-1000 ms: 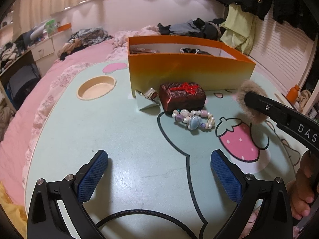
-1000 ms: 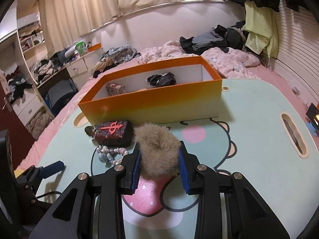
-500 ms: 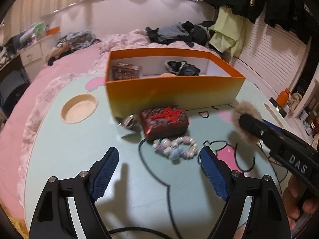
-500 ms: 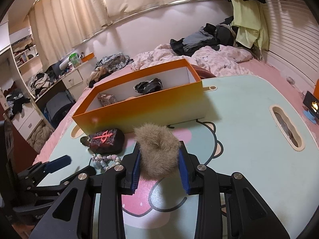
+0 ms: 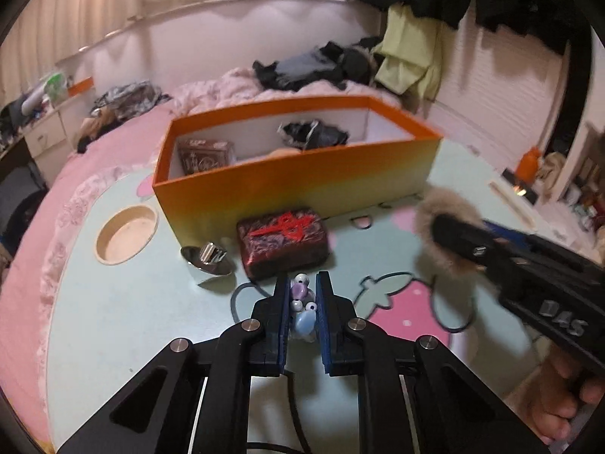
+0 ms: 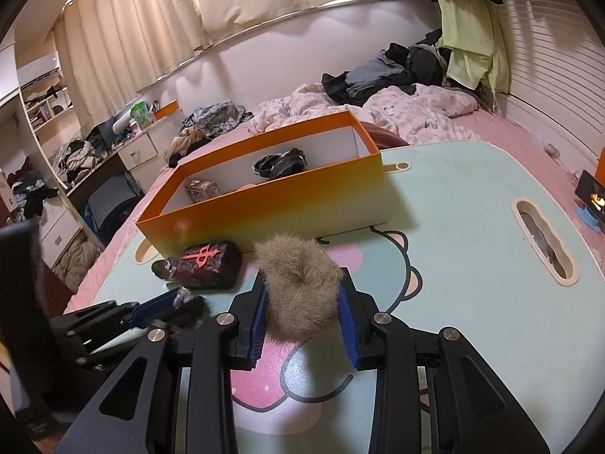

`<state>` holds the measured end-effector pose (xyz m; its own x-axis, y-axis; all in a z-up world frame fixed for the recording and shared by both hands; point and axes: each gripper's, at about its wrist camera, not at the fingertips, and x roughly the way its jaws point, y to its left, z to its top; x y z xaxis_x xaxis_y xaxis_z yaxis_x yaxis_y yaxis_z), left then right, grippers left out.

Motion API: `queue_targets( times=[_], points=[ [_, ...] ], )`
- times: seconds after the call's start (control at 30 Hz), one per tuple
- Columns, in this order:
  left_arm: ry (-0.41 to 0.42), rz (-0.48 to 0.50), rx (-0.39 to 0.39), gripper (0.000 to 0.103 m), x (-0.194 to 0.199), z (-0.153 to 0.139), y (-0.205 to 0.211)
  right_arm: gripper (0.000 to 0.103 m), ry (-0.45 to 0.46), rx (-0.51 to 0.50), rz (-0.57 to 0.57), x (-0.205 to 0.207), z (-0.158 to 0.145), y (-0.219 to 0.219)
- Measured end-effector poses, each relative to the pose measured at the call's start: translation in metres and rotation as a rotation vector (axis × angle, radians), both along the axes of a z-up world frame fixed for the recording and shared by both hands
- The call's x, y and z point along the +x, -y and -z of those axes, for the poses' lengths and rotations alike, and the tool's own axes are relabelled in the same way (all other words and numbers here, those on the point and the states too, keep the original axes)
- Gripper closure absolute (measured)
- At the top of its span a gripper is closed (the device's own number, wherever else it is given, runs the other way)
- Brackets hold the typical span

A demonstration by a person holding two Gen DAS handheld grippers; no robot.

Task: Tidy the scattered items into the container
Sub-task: 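Grasp the bead bracelet with the left gripper while the right holds the brown tuft, then carry the bracelet and brown tuft over the box and lower them in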

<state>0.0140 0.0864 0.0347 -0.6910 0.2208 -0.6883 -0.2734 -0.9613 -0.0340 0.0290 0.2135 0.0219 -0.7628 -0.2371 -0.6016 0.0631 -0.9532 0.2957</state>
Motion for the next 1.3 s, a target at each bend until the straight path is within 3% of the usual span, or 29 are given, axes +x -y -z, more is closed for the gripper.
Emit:
queue_targets(
  times=[0.47,0.9,1.07,1.3],
  points=[
    [-0.082,-0.008,0.130,0.091,0.026,-0.030,0.029,0.068,0.006,0.007,-0.005,-0.002,0.002,-0.001],
    [-0.140,0.001,0.156,0.091,0.018,-0.056,0.034,0.068,-0.020,0.023,-0.015,0.001,-0.006,0.005],
    [-0.181,0.014,0.152,0.091,0.003,-0.077,0.033,0.068,-0.052,0.006,-0.030,-0.005,-0.023,0.005],
    [-0.207,-0.006,0.126,0.091,-0.050,-0.099,0.025,0.068,-0.089,0.017,-0.040,-0.037,-0.059,0.005]
  ],
)
